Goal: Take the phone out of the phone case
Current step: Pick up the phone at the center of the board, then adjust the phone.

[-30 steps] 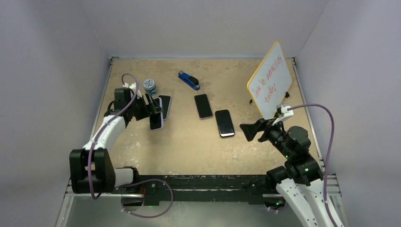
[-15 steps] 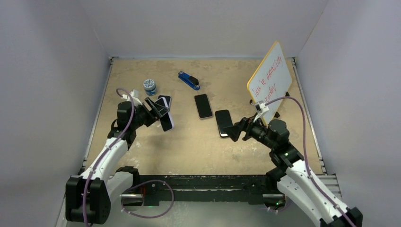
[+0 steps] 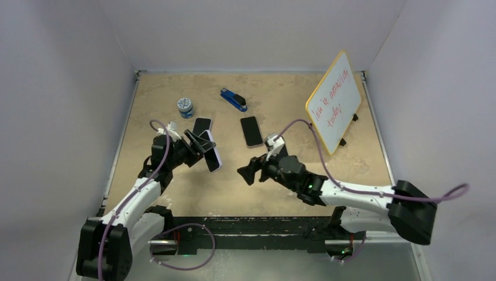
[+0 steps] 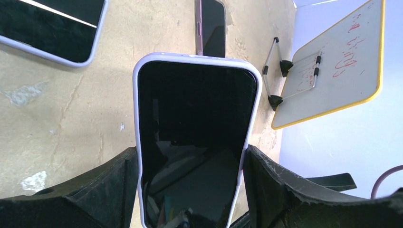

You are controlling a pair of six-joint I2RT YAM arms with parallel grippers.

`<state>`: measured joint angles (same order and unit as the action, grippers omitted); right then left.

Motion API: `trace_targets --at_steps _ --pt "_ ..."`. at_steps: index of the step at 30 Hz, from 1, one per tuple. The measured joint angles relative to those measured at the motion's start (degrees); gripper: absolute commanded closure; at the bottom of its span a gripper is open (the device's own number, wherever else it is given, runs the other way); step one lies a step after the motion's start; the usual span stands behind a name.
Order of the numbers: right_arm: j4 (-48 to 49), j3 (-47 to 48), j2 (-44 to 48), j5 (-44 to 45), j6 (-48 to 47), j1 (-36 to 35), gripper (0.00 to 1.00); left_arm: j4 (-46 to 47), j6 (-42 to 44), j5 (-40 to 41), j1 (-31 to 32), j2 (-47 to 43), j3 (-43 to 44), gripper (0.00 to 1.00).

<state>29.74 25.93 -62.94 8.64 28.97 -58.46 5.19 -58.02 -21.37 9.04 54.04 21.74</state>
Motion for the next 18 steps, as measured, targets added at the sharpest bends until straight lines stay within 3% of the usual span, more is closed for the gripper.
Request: trace_targets --at_steps 6,11,14,18 --pt "6.4 8.4 -14.3 10.5 -1.7 -8.6 0.08 3.4 -2.9 0.8 3.6 1.9 -1.4 1.00" --pt "10.3 12.1 -21.6 16.0 -1.8 -11.6 0.11 5.6 -4.7 1.9 6.1 1.3 -2.0 1.00" --pt "11.4 12.9 -24.2 18.3 -1.6 -11.6 0.18 6.0 -5.6 2.6 7.1 -0.7 -2.4 1.00" --pt "12.3 12.9 -25.4 18.9 -0.8 -11.5 0.34 6.3 -6.3 3.2 8.2 -3.1 -2.9 1.00"
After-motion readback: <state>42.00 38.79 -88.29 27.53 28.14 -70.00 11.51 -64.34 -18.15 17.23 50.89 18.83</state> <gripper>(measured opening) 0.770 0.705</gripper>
